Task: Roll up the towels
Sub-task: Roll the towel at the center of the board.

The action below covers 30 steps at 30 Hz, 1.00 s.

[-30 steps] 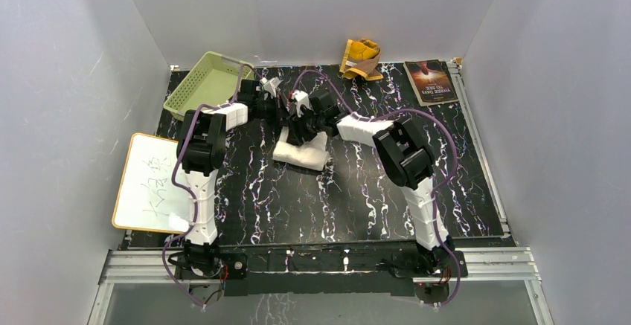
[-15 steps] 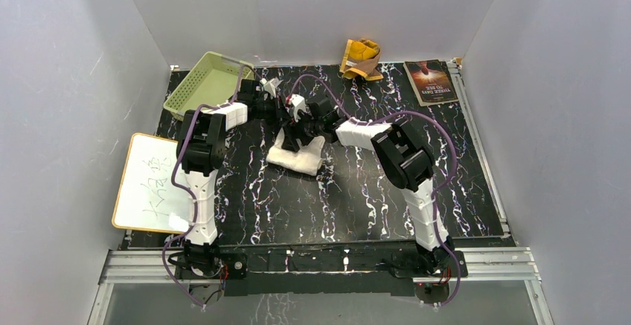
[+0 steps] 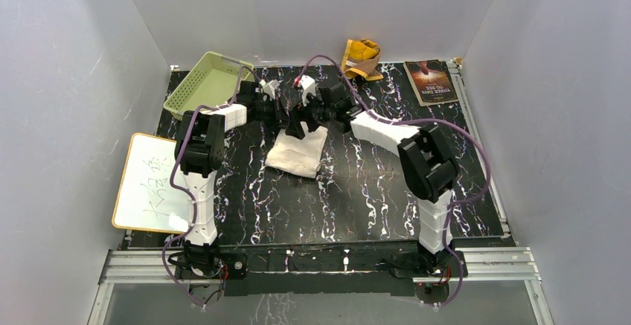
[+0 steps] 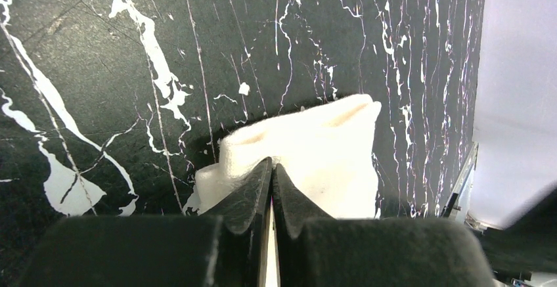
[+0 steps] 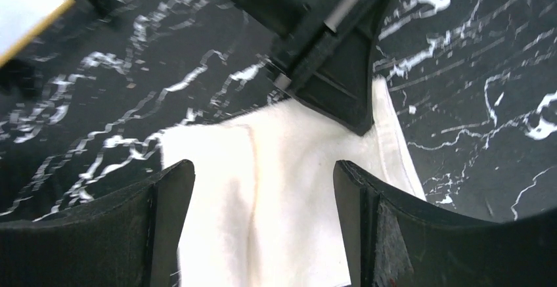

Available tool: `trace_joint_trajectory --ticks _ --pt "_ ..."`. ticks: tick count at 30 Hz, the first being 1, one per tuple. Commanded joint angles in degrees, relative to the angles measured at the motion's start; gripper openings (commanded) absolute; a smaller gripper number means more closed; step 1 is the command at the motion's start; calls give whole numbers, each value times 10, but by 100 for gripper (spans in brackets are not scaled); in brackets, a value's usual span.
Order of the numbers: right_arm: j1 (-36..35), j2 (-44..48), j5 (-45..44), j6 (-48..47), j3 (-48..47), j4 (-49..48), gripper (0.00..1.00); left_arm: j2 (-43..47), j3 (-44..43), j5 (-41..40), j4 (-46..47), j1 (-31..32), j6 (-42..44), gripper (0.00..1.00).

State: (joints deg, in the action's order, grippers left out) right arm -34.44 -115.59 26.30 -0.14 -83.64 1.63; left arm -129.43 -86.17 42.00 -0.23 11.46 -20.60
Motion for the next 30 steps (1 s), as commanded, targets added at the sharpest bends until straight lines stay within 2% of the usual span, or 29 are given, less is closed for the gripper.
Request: trace_joint_trajectory --ticks 1,6,13,22,30 --pt "1 57 89 -20 14 20 76 -13 39 -61 -95 3 28 3" --pt "0 44 143 -34 36 45 73 -14 39 -60 -95 1 28 3" --pt "-6 -13 185 -55 7 91 72 -12 45 -57 -91 1 25 3" --pt "-30 -47 193 -58 7 96 67 -16 50 -55 -87 0 25 4" --pt "-56 -53 206 -45 13 80 58 -21 53 -55 -83 -1 20 4"
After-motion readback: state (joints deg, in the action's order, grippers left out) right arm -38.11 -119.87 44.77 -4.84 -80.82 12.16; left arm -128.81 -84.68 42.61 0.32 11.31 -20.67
